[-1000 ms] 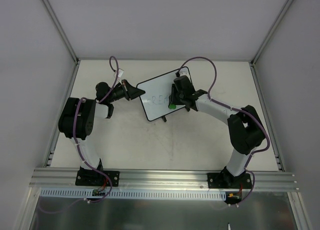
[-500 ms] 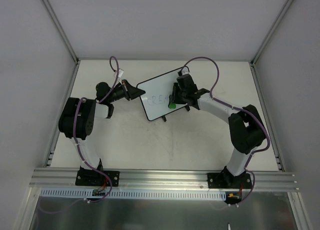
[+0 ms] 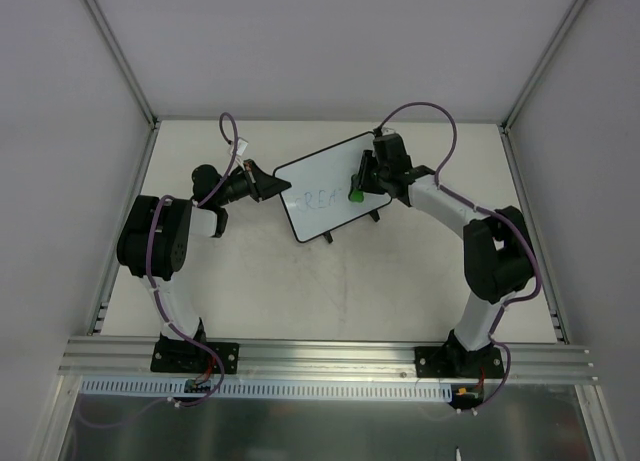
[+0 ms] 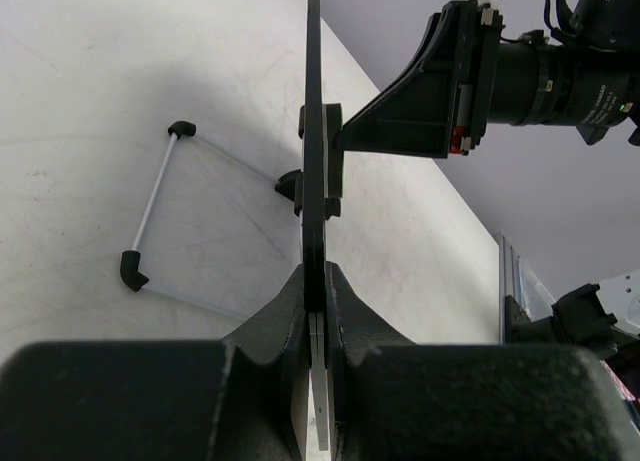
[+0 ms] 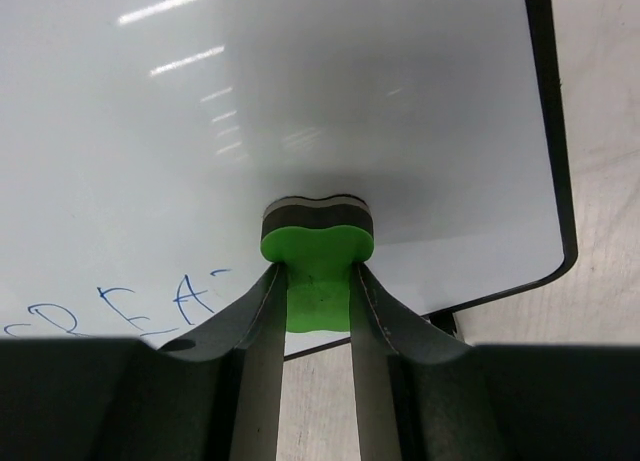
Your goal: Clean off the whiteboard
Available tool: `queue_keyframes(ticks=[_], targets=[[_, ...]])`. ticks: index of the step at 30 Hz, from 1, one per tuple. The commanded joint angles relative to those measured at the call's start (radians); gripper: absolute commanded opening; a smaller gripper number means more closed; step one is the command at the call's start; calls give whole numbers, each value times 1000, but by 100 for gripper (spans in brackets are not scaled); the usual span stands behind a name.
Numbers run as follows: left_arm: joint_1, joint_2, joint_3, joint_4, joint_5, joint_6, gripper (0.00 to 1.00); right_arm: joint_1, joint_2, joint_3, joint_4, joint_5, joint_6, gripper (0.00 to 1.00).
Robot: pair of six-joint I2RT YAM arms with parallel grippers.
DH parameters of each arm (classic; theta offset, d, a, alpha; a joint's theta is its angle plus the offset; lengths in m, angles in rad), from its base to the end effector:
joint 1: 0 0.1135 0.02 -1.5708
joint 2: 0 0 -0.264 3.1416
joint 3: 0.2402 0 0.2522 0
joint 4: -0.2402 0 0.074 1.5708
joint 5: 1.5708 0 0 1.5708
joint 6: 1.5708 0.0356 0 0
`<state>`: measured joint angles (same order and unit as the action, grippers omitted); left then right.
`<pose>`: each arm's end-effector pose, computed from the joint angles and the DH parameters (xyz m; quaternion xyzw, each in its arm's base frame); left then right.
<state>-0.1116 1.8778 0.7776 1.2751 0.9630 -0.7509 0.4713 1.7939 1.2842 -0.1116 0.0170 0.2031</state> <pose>0.3517 -0.0688 0.1904 0.1579 0.6522 -0.5542 0.4925 0.3661 0.1859 0.2400 -0.1151 0.8819 0.1441 0.4339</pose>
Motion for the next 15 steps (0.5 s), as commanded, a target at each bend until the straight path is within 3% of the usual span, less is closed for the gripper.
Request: queue_keyframes(ticks=[1,15], targets=[[-20,-8,18,93,109,56,0,-11,27,78,64,18,-24,0],[-22,-8,19,93,109,58,0,79,44,37,67,29,-13,0]])
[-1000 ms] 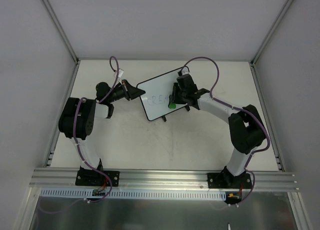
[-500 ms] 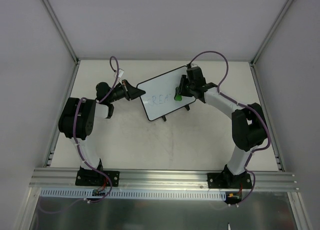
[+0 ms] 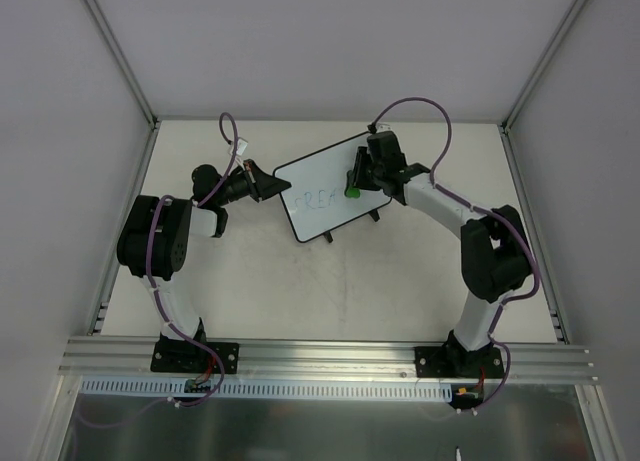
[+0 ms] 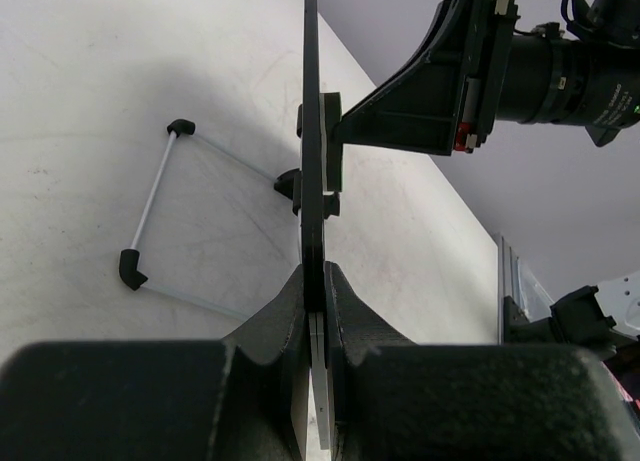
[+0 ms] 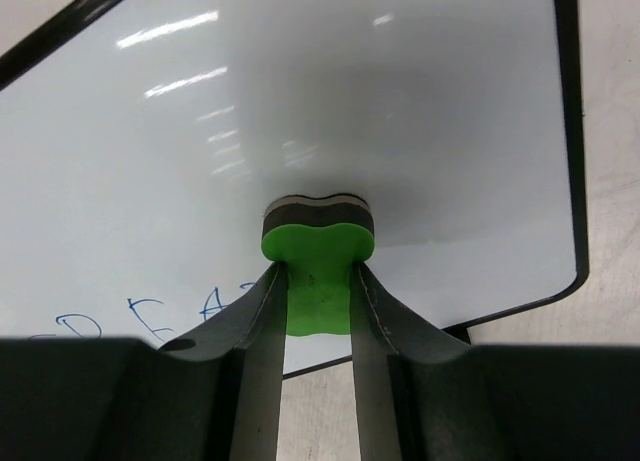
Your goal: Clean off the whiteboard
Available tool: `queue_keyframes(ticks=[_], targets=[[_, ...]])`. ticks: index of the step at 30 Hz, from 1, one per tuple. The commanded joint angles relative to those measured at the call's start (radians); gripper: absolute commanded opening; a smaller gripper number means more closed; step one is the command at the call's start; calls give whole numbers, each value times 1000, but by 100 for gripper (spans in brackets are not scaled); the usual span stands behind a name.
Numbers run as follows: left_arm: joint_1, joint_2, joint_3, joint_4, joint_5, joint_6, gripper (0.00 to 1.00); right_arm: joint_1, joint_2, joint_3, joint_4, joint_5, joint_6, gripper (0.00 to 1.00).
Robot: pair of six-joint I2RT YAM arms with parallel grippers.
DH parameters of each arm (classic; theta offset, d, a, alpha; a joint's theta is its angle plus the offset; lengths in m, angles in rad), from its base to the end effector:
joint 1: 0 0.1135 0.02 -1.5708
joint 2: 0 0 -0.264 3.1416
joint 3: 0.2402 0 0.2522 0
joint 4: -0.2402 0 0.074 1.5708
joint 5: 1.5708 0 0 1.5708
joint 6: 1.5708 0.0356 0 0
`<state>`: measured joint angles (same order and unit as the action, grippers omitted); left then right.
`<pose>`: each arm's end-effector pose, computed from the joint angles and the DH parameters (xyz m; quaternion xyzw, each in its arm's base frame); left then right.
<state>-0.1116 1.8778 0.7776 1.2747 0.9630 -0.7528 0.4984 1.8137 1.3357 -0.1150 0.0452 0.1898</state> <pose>0.3517 -0.0688 0.1904 0.1571 0.6525 -0.5547 0.4918 0.3692 0.1991 0.2491 -0.1252 0.8738 0.1396 0.4487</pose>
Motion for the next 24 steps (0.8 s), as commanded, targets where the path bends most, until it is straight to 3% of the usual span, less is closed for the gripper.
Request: queue_keyframes(ticks=[1,24], targets=[[-22,-8,20,94,109,59,0,71,26,-26,92,-2,3,0],[-25,-14,20,94,114,59,0,212,9,-250,276,35,132,0]])
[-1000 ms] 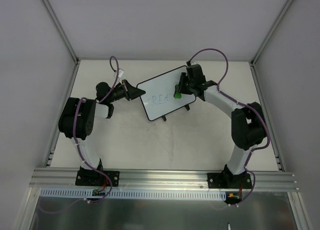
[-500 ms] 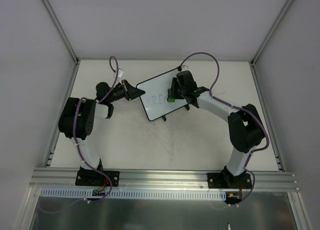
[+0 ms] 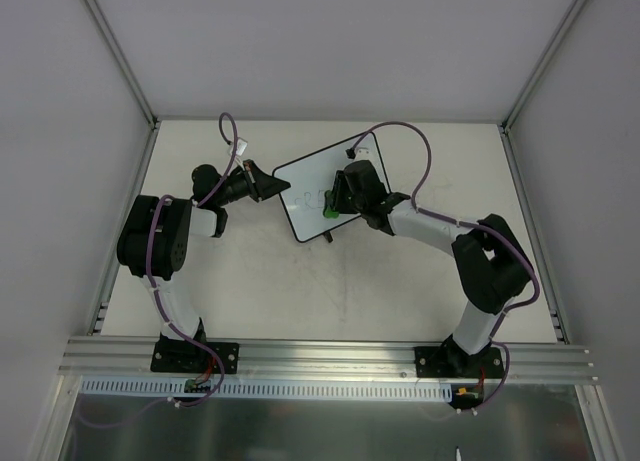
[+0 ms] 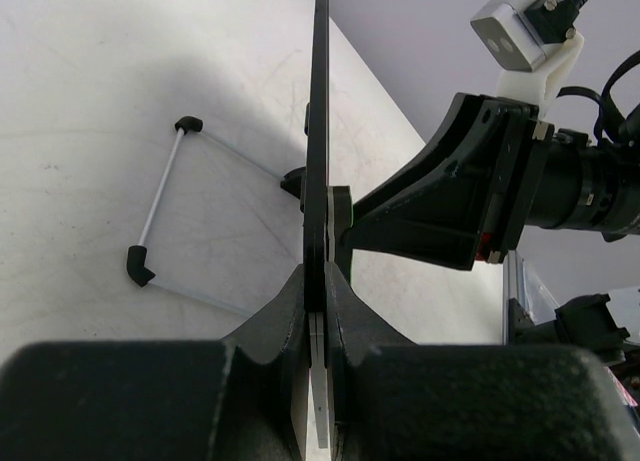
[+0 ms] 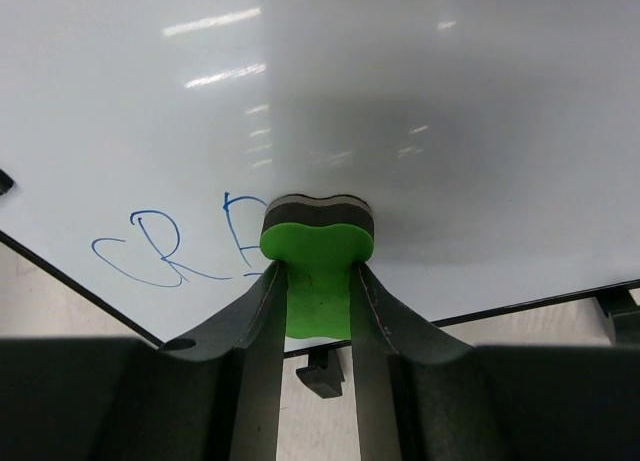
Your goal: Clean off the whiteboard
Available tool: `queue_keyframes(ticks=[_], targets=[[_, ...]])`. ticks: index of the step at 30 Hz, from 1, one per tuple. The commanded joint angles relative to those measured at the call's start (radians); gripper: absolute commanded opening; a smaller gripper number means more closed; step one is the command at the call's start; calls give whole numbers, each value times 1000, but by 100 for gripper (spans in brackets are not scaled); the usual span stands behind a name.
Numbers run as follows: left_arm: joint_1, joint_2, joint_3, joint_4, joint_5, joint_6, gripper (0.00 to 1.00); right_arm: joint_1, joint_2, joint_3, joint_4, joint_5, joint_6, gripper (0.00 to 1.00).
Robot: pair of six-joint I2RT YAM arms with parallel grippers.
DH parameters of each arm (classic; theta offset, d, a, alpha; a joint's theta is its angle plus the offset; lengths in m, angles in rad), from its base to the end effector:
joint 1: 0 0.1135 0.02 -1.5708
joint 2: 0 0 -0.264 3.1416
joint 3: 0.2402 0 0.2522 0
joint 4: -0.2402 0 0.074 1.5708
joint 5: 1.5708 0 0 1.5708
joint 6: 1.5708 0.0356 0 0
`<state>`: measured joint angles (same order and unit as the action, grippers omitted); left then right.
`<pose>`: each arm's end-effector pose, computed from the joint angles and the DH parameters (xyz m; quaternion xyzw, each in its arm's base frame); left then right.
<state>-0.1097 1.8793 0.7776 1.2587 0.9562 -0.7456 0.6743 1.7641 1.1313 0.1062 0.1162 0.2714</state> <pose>0.3524 -0.0681 0.1884 0.1520 0.6571 -0.5519 0.4904 0.3137 0.2454 0.2211 -0.1448 0.8536 0.1819 0.4662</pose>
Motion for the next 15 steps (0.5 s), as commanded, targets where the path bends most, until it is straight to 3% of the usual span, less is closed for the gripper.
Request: queue_keyframes(ticks=[1,15], targets=[[-27,-14,19,110,119,52,0,37,61,-47,56,-35,52,0],[-28,-16,18,114,124,48,0,-11,12,-59,47,-9,40,1]])
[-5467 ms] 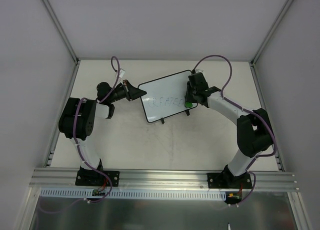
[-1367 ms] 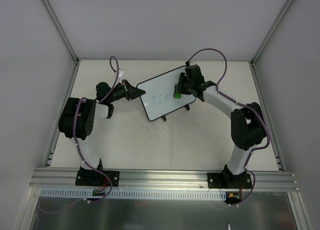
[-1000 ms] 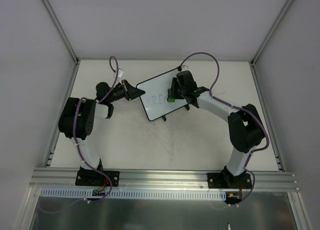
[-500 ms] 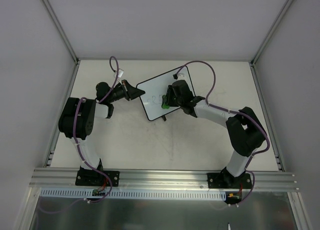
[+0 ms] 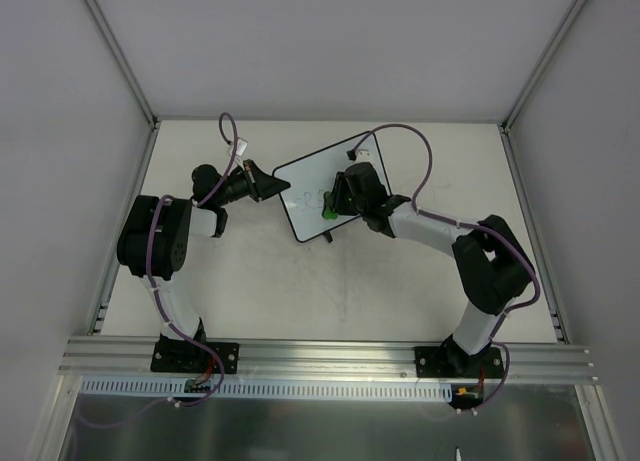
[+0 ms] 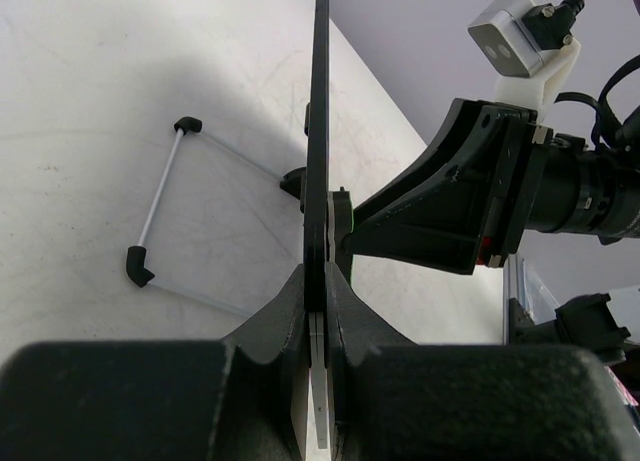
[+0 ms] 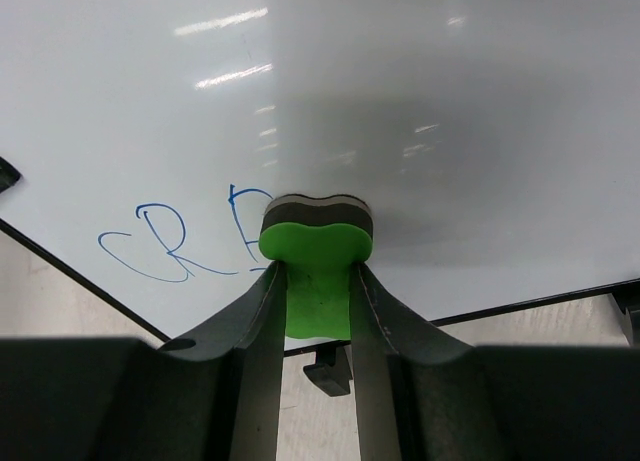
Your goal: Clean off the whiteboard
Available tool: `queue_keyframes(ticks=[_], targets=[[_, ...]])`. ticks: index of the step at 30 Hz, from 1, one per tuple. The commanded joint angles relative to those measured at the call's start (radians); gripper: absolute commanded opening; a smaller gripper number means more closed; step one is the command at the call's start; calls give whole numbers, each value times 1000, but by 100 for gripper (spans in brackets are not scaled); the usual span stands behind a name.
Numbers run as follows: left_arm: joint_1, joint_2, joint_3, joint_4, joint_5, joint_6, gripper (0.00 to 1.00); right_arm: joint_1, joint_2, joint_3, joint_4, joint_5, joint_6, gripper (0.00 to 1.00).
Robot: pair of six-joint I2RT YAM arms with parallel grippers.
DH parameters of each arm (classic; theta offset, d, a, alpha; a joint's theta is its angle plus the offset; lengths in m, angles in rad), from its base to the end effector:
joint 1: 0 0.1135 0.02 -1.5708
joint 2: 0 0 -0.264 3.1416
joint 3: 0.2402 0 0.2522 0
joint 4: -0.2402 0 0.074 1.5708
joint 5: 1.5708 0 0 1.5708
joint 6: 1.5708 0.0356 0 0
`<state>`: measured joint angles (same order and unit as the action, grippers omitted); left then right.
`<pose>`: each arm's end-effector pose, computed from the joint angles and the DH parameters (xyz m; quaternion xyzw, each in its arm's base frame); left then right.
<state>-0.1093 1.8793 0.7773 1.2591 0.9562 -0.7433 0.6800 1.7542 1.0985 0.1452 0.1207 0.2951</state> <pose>0.3524 -0.0679 0.1884 0.1527 0.6569 -0.5512 0.4912 0.3093 0.2446 0.2178 -0.1348 0.8511 0.1905 0.4703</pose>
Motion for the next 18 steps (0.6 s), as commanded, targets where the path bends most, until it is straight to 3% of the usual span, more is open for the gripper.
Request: queue_keyframes(ticks=[1,11,18], targets=[[-29,-16,16,118,122,41,0,-29,21,-26,8,-32,16,0],[-30,-17,14,123,127,39,0,-181,-12,40,-42,-89,-31,1],[-30,-17,16,123,127,39,0,-200,5,93,-70,-96,-66,0]])
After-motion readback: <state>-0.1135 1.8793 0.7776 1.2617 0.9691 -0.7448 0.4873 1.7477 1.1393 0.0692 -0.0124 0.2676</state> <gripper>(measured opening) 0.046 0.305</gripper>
